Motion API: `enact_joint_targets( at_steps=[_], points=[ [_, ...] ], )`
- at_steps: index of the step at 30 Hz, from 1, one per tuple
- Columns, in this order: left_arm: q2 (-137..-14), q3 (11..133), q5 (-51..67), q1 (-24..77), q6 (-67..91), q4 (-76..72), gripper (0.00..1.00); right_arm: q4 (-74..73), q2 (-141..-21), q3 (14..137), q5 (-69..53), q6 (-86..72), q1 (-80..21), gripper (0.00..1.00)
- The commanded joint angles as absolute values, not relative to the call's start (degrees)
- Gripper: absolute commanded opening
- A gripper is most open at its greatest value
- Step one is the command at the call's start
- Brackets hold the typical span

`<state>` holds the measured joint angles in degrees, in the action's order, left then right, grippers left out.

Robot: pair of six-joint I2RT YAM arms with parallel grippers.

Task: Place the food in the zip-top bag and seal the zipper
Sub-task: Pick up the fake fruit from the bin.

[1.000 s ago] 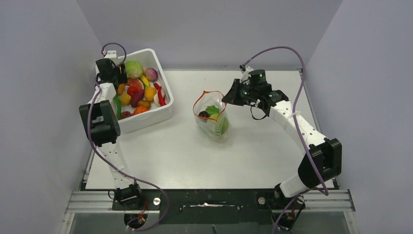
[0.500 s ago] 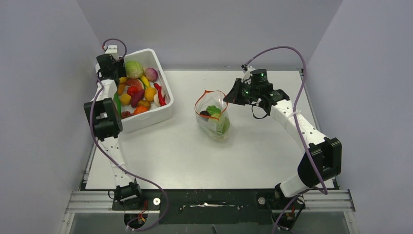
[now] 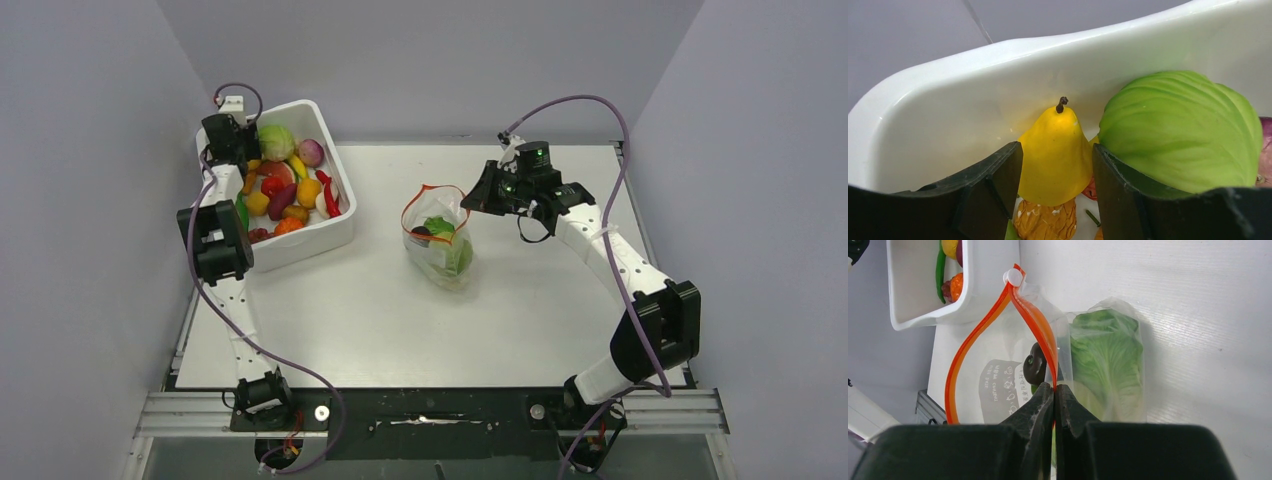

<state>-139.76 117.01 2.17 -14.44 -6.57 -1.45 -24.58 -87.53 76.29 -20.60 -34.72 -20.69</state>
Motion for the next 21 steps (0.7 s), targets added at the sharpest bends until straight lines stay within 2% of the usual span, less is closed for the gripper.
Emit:
enact_joint_targets(
  at_steps=[1,14,21],
  points=[
    [-140.6,120.5,2.0,-14.9,-7.2,-5.8,0.52,-23.3,-87.2,77.7,-20.1,-34.3,-19.9,0.0],
    [-145.7,124.5,3.6,-15.0,-6.1,-6.3,0.57,-23.6,-87.7,78.3,-19.6,-34.7,-19.9,0.0],
    [-148.5,129.2,4.2,-14.5,-4.7,-5.5,0.55,-23.6,-87.8,79.1,-19.1,-35.0,-19.9,0.0]
  ],
)
